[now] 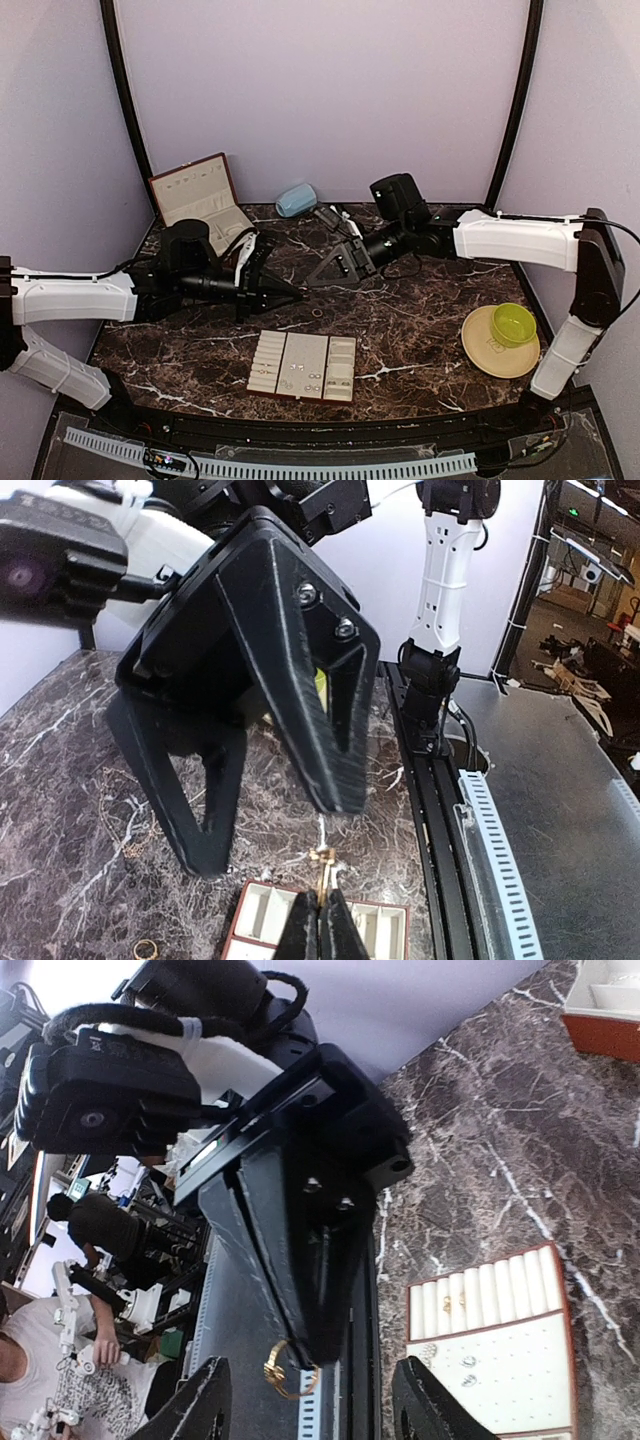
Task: Organize the mixed jewelry
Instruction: Pass from the right arm to the left, then pass from the left arm to the right
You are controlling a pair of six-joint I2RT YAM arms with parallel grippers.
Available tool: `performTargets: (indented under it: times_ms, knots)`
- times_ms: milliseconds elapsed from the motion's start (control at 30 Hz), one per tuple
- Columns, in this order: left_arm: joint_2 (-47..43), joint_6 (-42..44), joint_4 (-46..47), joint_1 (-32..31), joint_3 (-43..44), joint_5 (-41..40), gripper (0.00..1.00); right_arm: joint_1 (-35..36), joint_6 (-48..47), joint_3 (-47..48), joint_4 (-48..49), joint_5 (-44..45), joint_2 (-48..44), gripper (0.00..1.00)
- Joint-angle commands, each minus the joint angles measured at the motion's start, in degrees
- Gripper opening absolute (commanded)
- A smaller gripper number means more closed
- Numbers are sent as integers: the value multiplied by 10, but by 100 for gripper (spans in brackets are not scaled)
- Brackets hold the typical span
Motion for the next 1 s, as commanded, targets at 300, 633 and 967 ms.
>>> performTargets:
  times_ms: [300, 633, 967]
  knots:
    - [62, -145, -38, 53, 81, 18, 0, -11, -44, -37, -13, 264, -90, 40]
    - [80, -174, -34, 67, 94, 90, 0, 30, -79, 11, -63, 305, -55, 30]
    - [84, -160, -53, 67, 101, 109, 0, 31, -83, 36, -63, 246, -40, 35]
